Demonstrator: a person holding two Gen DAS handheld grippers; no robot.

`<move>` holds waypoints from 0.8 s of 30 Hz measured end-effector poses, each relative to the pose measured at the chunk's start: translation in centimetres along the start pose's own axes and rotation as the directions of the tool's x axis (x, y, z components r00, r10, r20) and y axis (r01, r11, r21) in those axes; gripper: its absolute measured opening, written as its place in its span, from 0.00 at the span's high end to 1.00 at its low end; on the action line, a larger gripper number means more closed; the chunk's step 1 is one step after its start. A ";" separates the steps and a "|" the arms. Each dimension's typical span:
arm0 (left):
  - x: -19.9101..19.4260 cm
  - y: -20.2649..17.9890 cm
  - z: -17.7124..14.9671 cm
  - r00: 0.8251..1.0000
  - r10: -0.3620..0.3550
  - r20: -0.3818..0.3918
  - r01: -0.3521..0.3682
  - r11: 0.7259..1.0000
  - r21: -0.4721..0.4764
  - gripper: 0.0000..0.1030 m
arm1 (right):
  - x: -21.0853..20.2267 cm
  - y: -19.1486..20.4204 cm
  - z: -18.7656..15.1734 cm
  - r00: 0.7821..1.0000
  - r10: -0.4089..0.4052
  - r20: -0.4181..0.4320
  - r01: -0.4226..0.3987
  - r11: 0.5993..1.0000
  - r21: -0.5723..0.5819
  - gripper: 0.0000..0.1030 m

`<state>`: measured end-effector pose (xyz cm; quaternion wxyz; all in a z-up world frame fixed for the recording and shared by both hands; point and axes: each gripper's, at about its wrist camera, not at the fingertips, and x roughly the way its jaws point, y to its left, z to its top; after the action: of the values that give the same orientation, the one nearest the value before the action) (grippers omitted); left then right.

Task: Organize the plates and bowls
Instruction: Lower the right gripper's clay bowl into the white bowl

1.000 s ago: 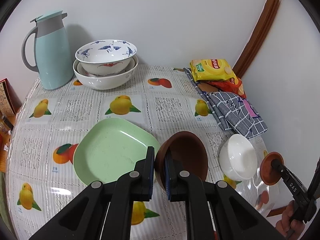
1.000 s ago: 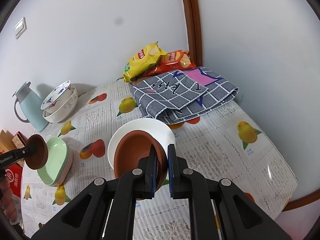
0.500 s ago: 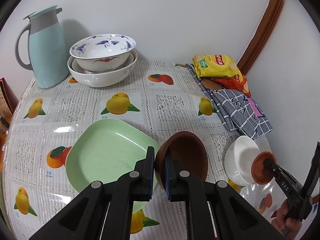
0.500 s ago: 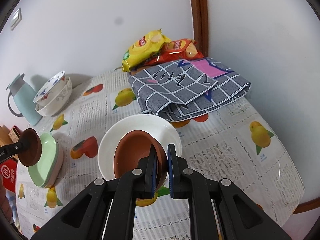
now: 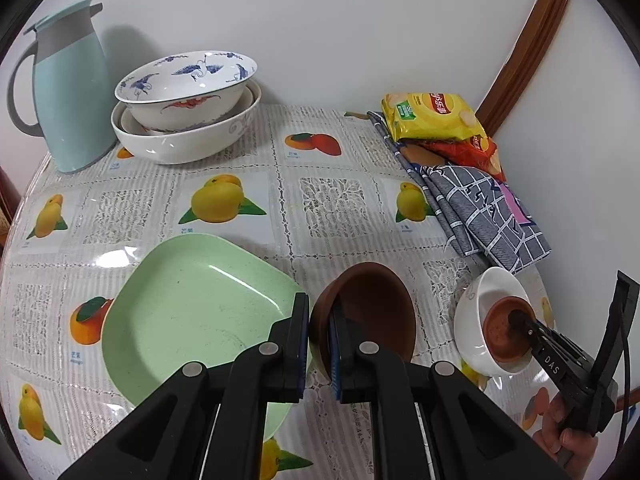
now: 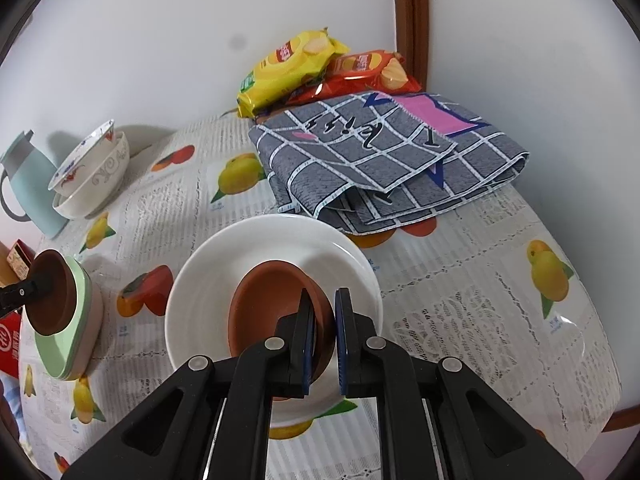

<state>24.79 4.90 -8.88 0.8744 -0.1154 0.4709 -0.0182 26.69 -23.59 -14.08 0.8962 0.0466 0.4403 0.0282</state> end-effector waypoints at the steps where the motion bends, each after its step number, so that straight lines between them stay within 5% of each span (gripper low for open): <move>1: 0.2 0.0 0.0 1.000 0.000 -0.002 0.000 1.000 0.001 0.91 | 0.2 0.1 0.0 1.000 0.000 -0.002 0.000 1.000 -0.002 0.90; 13: 1.6 -0.5 0.1 1.000 -0.015 -0.027 0.015 1.000 0.001 0.91 | 2.0 1.3 0.4 0.999 0.004 -0.053 -0.007 0.998 -0.058 0.91; 24: 2.0 -0.4 0.2 0.999 -0.027 -0.041 0.027 1.000 -0.001 0.91 | 3.7 2.7 0.6 0.989 -0.128 -0.080 0.110 0.974 -0.198 0.86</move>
<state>26.07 4.25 -10.34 0.8641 -0.1216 0.4874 -0.0320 29.45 -20.58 -16.34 0.8754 -0.0683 0.4782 0.0192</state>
